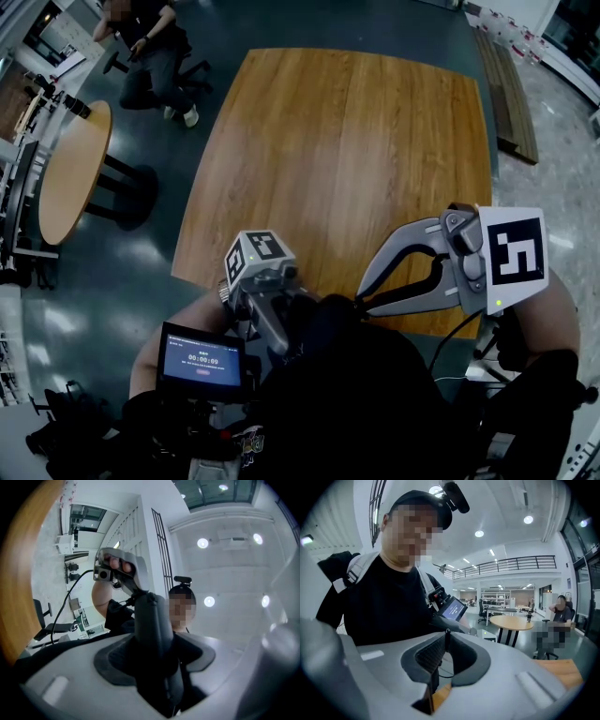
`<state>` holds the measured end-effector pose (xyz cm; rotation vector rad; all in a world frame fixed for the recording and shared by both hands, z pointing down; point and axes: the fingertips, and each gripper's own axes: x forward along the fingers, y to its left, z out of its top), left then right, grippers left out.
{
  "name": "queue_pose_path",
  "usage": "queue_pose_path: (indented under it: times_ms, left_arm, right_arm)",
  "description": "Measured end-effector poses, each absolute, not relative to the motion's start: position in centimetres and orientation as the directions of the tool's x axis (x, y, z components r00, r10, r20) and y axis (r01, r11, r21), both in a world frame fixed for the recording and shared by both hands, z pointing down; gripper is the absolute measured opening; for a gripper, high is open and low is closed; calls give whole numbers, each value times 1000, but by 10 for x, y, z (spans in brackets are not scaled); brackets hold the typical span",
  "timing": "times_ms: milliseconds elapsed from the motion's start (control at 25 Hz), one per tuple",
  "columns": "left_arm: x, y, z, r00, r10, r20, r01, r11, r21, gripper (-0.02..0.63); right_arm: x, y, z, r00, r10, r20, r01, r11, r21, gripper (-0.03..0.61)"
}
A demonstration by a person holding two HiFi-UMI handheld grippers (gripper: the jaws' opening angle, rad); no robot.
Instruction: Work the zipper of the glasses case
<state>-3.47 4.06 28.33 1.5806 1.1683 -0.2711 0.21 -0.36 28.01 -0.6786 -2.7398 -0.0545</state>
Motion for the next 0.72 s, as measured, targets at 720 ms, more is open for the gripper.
queue_pose_path:
  times_ms: [720]
  left_arm:
    - [-47,27,274,450,416,-790,857,48,513,261]
  right_arm:
    - [-11,-27,262,-977,185,102,197,972,129,5]
